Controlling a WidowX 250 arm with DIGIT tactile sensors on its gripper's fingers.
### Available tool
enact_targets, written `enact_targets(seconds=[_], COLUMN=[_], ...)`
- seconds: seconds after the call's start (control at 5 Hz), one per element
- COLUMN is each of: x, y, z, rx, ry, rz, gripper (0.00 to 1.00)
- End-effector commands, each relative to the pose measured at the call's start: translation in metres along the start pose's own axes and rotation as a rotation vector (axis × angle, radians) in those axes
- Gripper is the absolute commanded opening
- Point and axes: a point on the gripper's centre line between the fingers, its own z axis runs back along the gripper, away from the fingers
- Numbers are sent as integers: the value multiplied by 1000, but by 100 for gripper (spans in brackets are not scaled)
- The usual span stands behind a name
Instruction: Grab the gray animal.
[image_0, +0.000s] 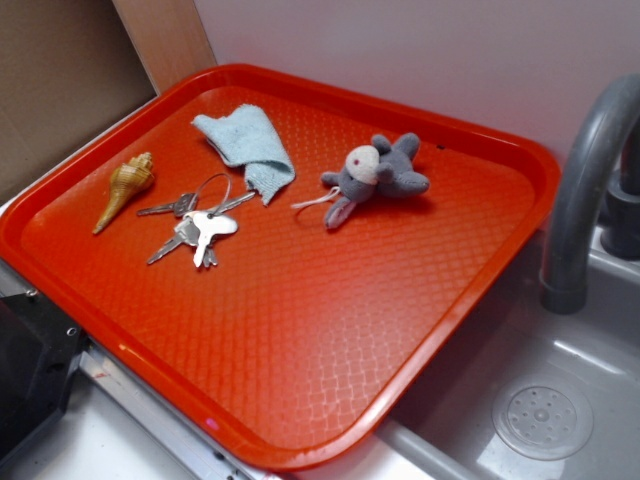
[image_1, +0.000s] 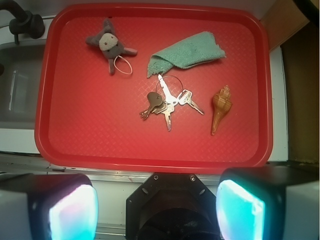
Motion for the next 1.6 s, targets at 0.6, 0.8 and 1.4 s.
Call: enact_targets(seconds=[0.6,0.8,1.4], x=[98,133,159], y=[-28,-49,-77], z=[-55,-100,-178], rx=[-126,-153,-84], ry=[-254,-211,-58], rz=[-283,-389,-512], gripper=[100,100,100])
